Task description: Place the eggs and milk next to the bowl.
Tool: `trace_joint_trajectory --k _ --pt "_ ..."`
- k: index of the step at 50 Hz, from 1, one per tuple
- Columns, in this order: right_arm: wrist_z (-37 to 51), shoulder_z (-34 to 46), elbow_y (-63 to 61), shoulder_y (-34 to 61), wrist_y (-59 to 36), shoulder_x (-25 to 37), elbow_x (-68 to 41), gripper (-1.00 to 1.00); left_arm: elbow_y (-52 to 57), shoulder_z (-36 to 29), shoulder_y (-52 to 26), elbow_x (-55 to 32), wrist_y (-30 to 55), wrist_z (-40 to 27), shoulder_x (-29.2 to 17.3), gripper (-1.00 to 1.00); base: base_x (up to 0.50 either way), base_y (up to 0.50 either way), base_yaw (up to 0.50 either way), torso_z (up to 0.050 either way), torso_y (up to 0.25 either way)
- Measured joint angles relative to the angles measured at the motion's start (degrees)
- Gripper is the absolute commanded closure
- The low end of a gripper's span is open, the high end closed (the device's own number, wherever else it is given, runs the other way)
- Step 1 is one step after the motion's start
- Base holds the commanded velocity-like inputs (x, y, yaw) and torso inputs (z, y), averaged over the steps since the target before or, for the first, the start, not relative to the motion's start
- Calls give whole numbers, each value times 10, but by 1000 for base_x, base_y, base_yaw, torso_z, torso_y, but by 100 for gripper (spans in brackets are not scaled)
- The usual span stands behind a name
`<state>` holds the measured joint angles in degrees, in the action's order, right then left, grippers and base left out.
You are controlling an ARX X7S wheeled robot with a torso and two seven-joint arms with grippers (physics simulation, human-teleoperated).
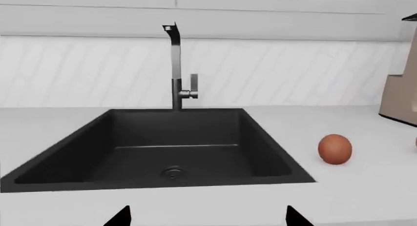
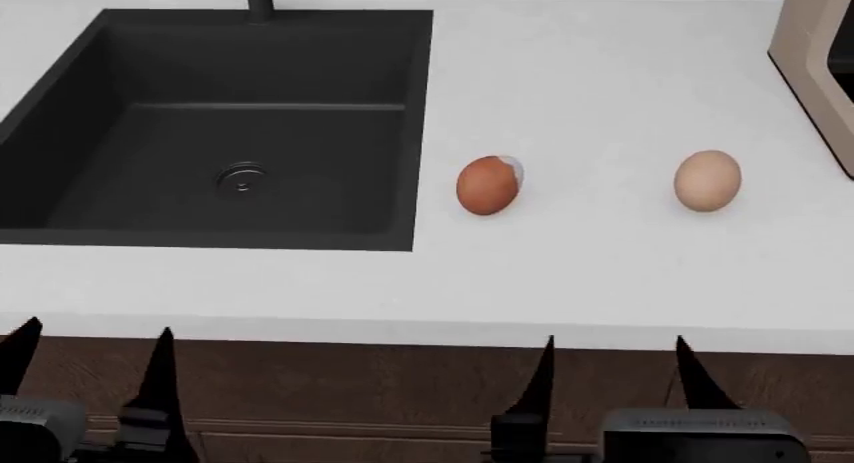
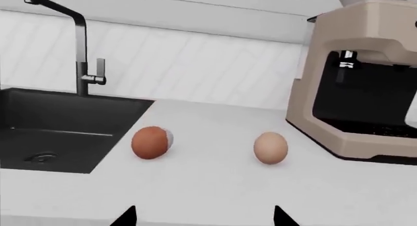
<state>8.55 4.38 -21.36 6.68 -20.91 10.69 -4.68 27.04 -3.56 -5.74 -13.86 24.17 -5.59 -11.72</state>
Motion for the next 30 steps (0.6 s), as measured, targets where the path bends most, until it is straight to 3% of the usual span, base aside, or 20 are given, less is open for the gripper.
trace_joint_trajectory --k 15,30 --pt "-13 -29 -83 111 -170 41 -33 -100 96 47 -130 -95 220 -10 -43 -100 0 0 0 0 0" --pt "-41 -52 -65 272 -312 71 -77 -100 54 73 -307 -159 377 -16 -61 -100 0 0 0 0 0"
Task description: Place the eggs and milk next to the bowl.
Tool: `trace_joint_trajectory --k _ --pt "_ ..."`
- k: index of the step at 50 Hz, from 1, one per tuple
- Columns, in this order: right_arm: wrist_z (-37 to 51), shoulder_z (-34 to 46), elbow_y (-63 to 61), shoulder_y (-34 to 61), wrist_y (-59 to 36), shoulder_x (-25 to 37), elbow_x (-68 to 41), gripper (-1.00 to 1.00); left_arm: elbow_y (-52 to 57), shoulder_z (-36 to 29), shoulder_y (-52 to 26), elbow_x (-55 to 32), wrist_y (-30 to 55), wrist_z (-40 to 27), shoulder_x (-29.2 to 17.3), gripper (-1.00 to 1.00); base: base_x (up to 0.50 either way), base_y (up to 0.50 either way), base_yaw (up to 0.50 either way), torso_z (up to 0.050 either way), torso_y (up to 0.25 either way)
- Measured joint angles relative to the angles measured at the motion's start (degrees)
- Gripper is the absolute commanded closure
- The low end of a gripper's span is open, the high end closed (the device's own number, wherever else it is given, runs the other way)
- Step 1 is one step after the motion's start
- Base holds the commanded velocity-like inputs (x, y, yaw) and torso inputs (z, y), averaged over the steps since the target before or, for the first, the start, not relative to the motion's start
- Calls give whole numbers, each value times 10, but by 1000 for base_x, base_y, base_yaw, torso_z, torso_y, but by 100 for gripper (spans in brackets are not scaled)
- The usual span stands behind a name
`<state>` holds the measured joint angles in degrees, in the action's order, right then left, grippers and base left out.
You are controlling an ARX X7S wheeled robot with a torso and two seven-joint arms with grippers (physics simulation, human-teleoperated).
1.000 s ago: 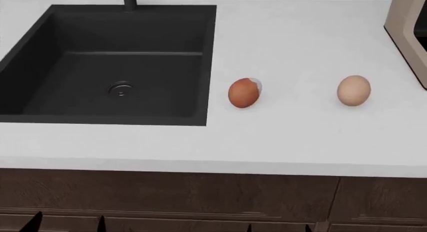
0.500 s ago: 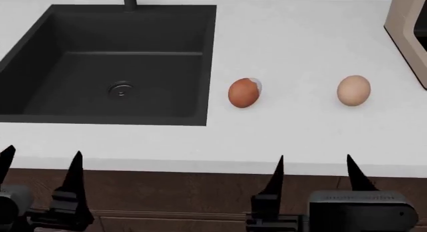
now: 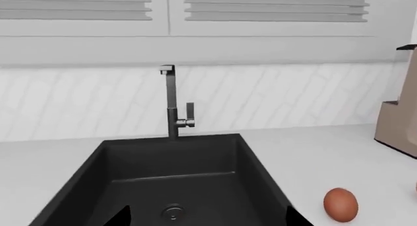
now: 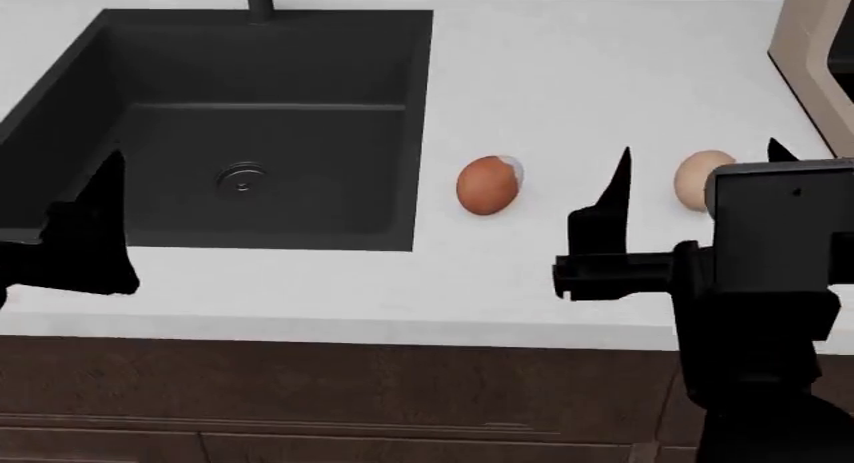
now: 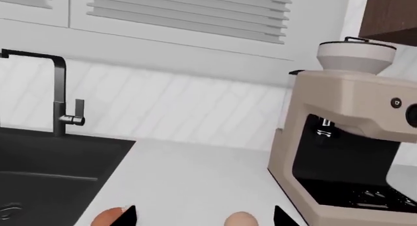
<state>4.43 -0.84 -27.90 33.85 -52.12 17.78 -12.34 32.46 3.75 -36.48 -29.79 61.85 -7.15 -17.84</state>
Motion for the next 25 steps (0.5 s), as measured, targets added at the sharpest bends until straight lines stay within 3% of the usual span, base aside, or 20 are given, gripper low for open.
trace_joint_trajectory --k 8,25 --pt "-7 0 15 51 -36 6 -11 -100 -28 0 -52 -10 30 -2 -1 -100 0 0 0 0 0" --pt "-17 3 27 75 -57 9 -26 -100 -48 11 -78 -27 57 -13 9 -100 -17 -496 0 0 0"
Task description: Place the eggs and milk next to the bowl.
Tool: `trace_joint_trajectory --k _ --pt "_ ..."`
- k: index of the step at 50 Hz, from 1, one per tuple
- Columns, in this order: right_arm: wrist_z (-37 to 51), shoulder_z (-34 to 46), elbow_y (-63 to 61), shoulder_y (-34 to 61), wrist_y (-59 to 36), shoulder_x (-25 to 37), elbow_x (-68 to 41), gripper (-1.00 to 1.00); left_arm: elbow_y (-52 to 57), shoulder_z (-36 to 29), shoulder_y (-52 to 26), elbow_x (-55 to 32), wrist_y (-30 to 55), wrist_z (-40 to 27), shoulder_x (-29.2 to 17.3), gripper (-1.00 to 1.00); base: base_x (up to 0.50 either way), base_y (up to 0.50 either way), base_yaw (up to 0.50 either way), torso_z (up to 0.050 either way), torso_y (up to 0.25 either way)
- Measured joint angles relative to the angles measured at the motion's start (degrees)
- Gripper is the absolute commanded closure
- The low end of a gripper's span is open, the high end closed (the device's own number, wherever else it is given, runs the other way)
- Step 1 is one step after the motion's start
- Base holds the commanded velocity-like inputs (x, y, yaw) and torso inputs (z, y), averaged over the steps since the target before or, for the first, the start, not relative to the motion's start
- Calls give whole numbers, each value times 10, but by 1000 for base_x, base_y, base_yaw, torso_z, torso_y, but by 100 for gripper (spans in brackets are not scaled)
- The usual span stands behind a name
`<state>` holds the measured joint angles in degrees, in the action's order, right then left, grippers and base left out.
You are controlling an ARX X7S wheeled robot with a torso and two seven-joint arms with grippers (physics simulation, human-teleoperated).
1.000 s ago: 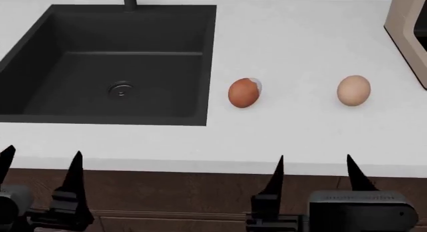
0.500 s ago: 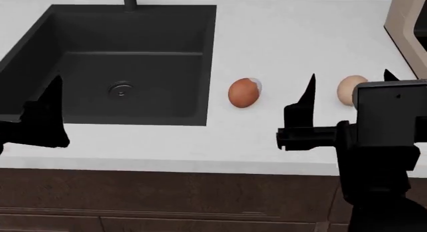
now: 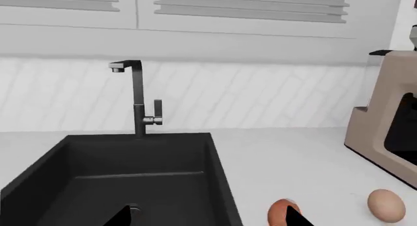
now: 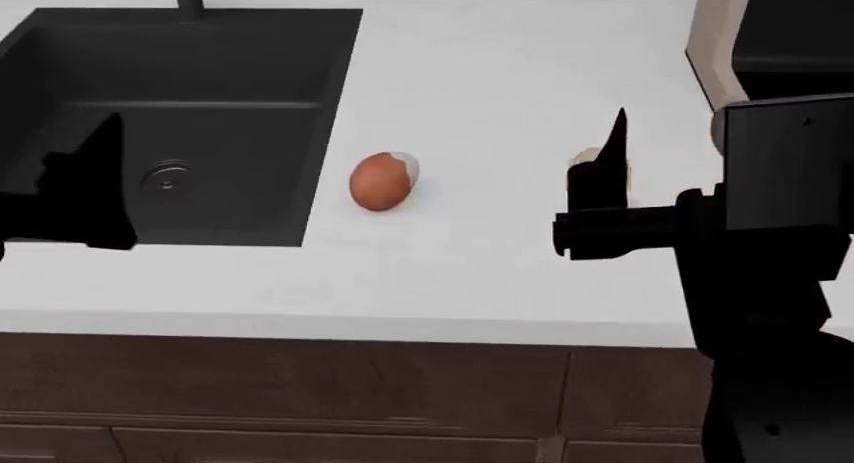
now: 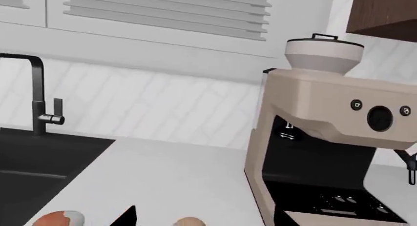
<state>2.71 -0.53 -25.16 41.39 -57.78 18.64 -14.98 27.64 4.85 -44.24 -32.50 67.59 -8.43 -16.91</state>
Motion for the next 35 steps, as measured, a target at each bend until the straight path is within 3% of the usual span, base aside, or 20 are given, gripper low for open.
trace_joint_trajectory --k 4,13,35 --pt "-2 1 1 0 -2 1 -3 -100 -2 -3 -1 -2 0 1 0 -100 -16 -500 0 0 0" --pt "-5 7 4 2 -3 0 -6 -100 -1 -6 0 -9 0 3 -1 -100 0 0 0 0 0" --pt "-8 18 7 10 -10 0 -15 -100 -5 -8 -1 -16 -3 5 -6 -100 339 -31 0 0 0"
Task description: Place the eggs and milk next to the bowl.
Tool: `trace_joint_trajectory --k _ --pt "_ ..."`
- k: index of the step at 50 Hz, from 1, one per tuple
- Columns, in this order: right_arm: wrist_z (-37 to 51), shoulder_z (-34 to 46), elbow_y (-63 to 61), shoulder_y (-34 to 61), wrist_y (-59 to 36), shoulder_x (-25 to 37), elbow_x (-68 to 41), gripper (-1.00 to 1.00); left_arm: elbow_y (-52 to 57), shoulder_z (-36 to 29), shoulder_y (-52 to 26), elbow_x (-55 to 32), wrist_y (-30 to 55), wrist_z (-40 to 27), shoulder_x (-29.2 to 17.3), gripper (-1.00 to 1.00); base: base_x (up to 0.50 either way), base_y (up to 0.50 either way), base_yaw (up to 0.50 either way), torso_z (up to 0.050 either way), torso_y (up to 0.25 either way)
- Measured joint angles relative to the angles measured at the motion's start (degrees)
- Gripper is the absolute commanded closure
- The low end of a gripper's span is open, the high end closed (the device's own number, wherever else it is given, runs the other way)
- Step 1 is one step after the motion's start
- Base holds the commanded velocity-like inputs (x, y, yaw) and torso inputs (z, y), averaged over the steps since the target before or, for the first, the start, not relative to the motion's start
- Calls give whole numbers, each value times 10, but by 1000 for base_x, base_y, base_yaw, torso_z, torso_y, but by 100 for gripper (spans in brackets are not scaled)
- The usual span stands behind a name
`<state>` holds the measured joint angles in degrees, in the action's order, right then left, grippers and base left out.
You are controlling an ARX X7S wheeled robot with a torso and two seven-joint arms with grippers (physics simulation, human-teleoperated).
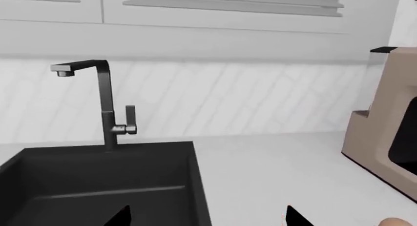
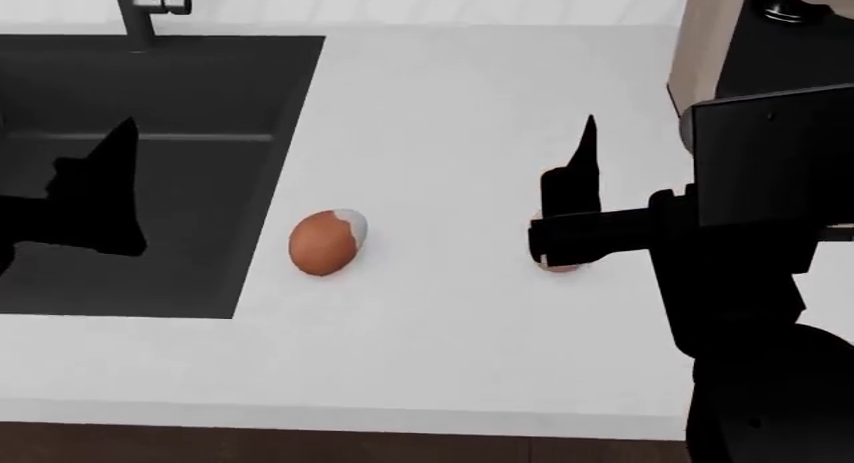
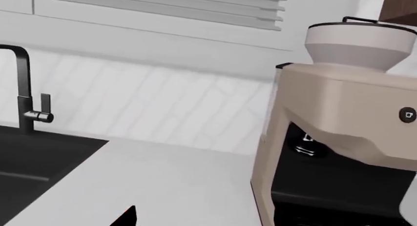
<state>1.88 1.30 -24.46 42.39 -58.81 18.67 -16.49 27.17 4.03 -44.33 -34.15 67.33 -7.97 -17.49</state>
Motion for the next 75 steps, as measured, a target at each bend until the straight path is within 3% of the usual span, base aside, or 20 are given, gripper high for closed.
trace_joint_trajectory --k 17,28,50,60,75 --pt "-1 3 3 -1 0 1 -5 -100 0 -1 0 -8 3 -2 -2 -100 347 -46 0 0 0" --pt "-1 3 4 -2 0 -1 -10 -100 -2 -1 -3 -18 12 0 -5 -100 0 0 0 0 1" --pt "-3 2 1 -17 -2 2 -21 -100 -6 -16 -65 -156 174 67 -51 -100 0 0 0 0 0" --pt "-4 2 0 -22 -2 4 -25 -100 -18 -60 -74 -197 182 86 -75 -100 0 0 0 0 0" --pt "-4 0 1 -30 1 6 -29 -100 -83 -152 -80 -166 122 124 -90 -100 0 0 0 0 0"
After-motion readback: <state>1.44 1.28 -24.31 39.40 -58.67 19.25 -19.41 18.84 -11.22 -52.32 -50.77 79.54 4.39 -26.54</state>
